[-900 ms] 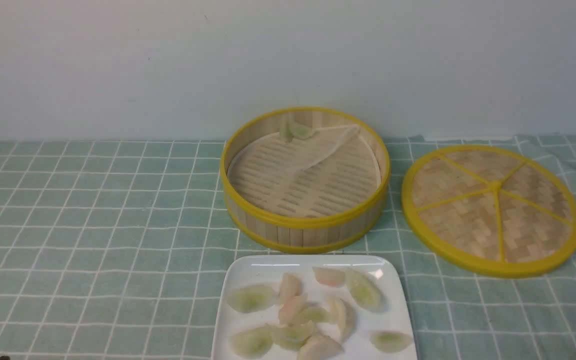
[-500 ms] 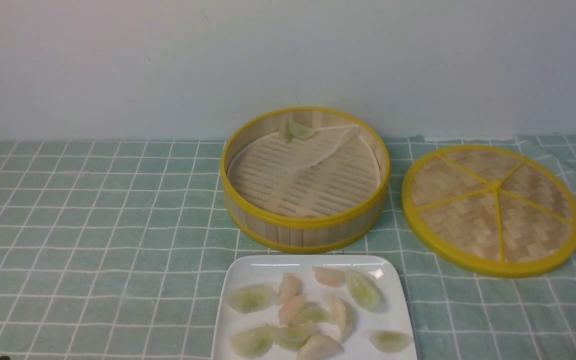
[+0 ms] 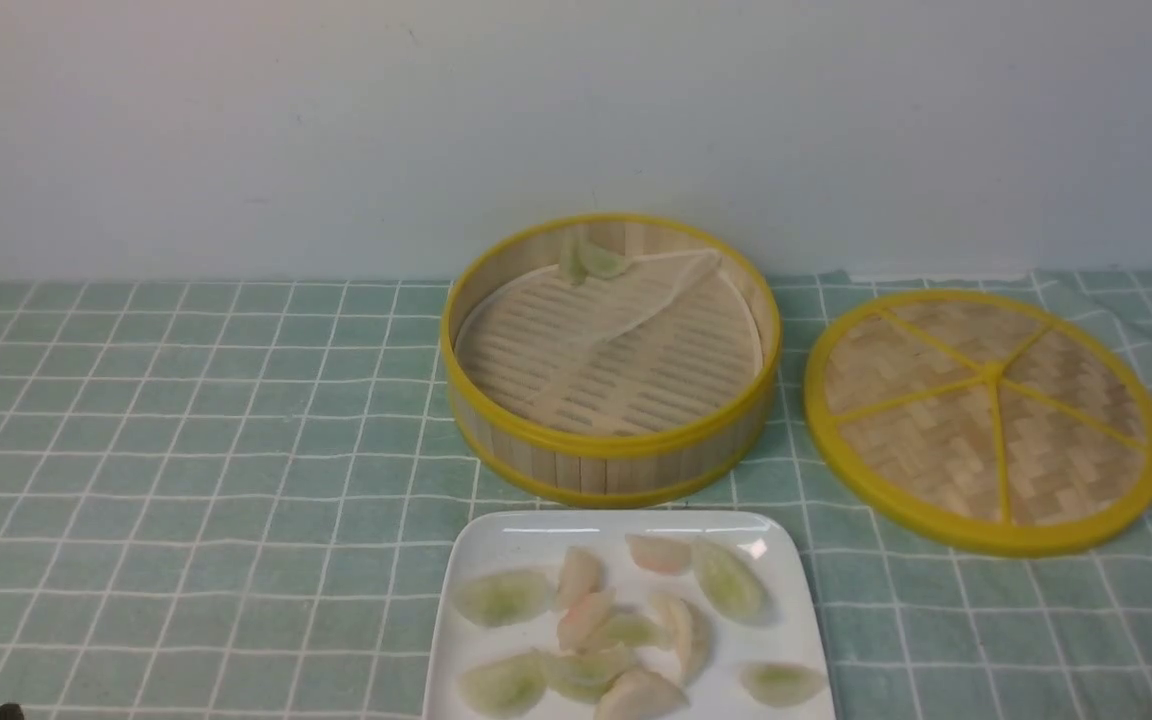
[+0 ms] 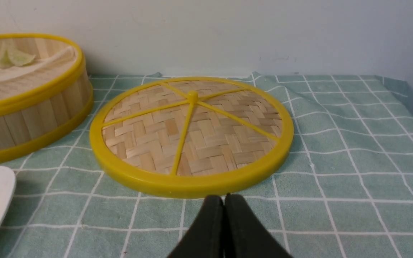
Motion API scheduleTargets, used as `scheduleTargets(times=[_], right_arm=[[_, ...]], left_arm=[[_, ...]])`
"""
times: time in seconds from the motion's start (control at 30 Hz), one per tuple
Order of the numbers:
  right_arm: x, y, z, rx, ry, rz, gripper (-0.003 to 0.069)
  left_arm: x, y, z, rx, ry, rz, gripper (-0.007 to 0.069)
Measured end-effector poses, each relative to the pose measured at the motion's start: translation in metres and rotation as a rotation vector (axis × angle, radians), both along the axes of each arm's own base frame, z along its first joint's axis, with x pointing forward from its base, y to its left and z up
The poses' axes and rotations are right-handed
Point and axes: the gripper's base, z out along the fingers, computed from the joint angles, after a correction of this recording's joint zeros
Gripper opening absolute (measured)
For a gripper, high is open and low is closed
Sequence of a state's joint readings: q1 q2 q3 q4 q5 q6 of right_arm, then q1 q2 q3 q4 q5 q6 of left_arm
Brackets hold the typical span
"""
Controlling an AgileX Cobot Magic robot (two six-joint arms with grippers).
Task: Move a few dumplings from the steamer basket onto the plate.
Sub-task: Use the left arm to grab a dumpling from the steamer
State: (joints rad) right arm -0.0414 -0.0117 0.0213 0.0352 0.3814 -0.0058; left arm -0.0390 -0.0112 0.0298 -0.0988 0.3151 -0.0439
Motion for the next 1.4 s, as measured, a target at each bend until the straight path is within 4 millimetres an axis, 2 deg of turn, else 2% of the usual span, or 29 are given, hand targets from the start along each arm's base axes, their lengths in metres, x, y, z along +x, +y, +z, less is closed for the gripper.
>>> scheduleTargets(times=[0.03, 0.23, 0.3, 0.37, 0.47, 0.5, 0.53, 0.6, 0.63, 0.7, 0.77, 0.8, 0.83, 0.87, 0.9, 0.93, 0.97, 1.0, 1.03, 1.07, 1.1, 1.13, 1.17, 1.2, 1.23, 1.27, 1.3, 1.33, 1.4], right_arm=[[0.000, 0.000, 0.000, 0.000, 0.000, 0.000, -0.0014], [0.000, 0.000, 0.000, 0.000, 0.000, 0.000, -0.0014], [0.000, 0.000, 0.000, 0.000, 0.000, 0.000, -0.0014], [0.000, 0.000, 0.000, 0.000, 0.000, 0.000, -0.0014], [0.000, 0.000, 0.000, 0.000, 0.000, 0.000, -0.0014], [0.000, 0.000, 0.000, 0.000, 0.000, 0.000, -0.0014], [0.000, 0.000, 0.000, 0.000, 0.000, 0.000, -0.0014], [0.000, 0.000, 0.000, 0.000, 0.000, 0.000, -0.0014], [0.000, 0.000, 0.000, 0.000, 0.000, 0.000, -0.0014], [0.000, 0.000, 0.000, 0.000, 0.000, 0.000, -0.0014], [0.000, 0.000, 0.000, -0.002, 0.000, 0.000, -0.0014], [0.000, 0.000, 0.000, -0.003, 0.000, 0.001, -0.0014], [0.000, 0.000, 0.000, -0.003, 0.000, 0.001, -0.0014], [0.000, 0.000, 0.000, -0.003, 0.000, 0.001, -0.0014], [0.000, 0.000, 0.000, -0.003, 0.000, 0.001, -0.0014], [0.000, 0.000, 0.000, -0.003, 0.000, 0.001, -0.0014], [0.000, 0.000, 0.000, -0.003, 0.000, 0.001, -0.0014], [0.000, 0.000, 0.000, -0.003, 0.000, 0.001, -0.0014], [0.000, 0.000, 0.000, -0.003, 0.000, 0.001, -0.0014], [0.000, 0.000, 0.000, -0.003, 0.000, 0.001, -0.0014], [0.000, 0.000, 0.000, -0.003, 0.000, 0.001, -0.0014], [0.000, 0.000, 0.000, -0.003, 0.000, 0.001, -0.0014], [0.000, 0.000, 0.000, -0.003, 0.000, 0.001, -0.0014], [0.000, 0.000, 0.000, -0.003, 0.000, 0.001, -0.0014], [0.000, 0.000, 0.000, -0.003, 0.000, 0.001, -0.0014], [0.000, 0.000, 0.000, -0.003, 0.000, 0.001, -0.0014], [0.000, 0.000, 0.000, -0.003, 0.000, 0.001, -0.0014], [0.000, 0.000, 0.000, -0.003, 0.000, 0.001, -0.0014], [0.000, 0.000, 0.000, -0.003, 0.000, 0.001, -0.0014]], left_arm=[[0.000, 0.000, 0.001, 0.000, -0.008, 0.001, -0.0006], [0.002, 0.005, 0.034, -0.391, -0.352, 0.076, -0.0006], [-0.001, 0.012, 0.049, -0.459, -0.526, 0.118, -0.0006], [-0.005, 0.014, 0.066, -0.487, -0.607, 0.121, -0.0006], [-0.004, 0.008, 0.107, -0.454, -0.554, 0.071, -0.0006], [-0.004, 0.008, 0.107, -0.451, -0.555, 0.070, -0.0006], [0.002, 0.004, 0.121, -0.423, -0.470, 0.048, -0.0006], [0.029, -0.007, 0.150, -0.329, -0.126, -0.008, -0.0006], [0.031, -0.008, 0.149, -0.311, -0.074, -0.017, -0.0006], [0.067, -0.017, 0.163, -0.205, 0.262, -0.084, -0.0006], [0.092, -0.021, 0.164, -0.129, 0.449, -0.142, -0.0006], [0.112, -0.023, 0.164, -0.094, 0.559, -0.181, -0.0006], [0.115, -0.024, 0.164, -0.082, 0.574, -0.192, -0.0006], [0.140, -0.027, 0.162, -0.047, 0.670, -0.242, -0.0006], [0.167, -0.029, 0.161, -0.029, 0.719, -0.279, -0.0006], [0.182, -0.031, 0.161, -0.019, 0.737, -0.308, -0.0006], [0.185, -0.032, 0.161, -0.017, 0.741, -0.313, -0.0006], [0.222, -0.038, 0.161, 0.004, 0.747, -0.361, -0.0006], [0.232, -0.041, 0.162, 0.018, 0.743, -0.380, -0.0006], [0.253, -0.046, 0.162, 0.038, 0.735, -0.407, -0.0006], [0.256, -0.048, 0.162, 0.039, 0.734, -0.410, -0.0006], [0.281, -0.059, 0.162, 0.063, 0.728, -0.453, -0.0006], [0.281, -0.061, 0.162, 0.066, 0.729, -0.458, -0.0006], [0.311, -0.076, 0.160, 0.088, 0.738, -0.509, -0.0006], [0.310, -0.078, 0.160, 0.090, 0.743, -0.515, -0.0006], [0.335, -0.094, 0.156, 0.118, 0.759, -0.558, -0.0006], [0.337, -0.096, 0.155, 0.119, 0.762, -0.563, -0.0006], [0.355, -0.111, 0.150, 0.159, 0.784, -0.585, -0.0006], [0.377, -0.130, 0.142, 0.208, 0.799, -0.587, -0.0006]])
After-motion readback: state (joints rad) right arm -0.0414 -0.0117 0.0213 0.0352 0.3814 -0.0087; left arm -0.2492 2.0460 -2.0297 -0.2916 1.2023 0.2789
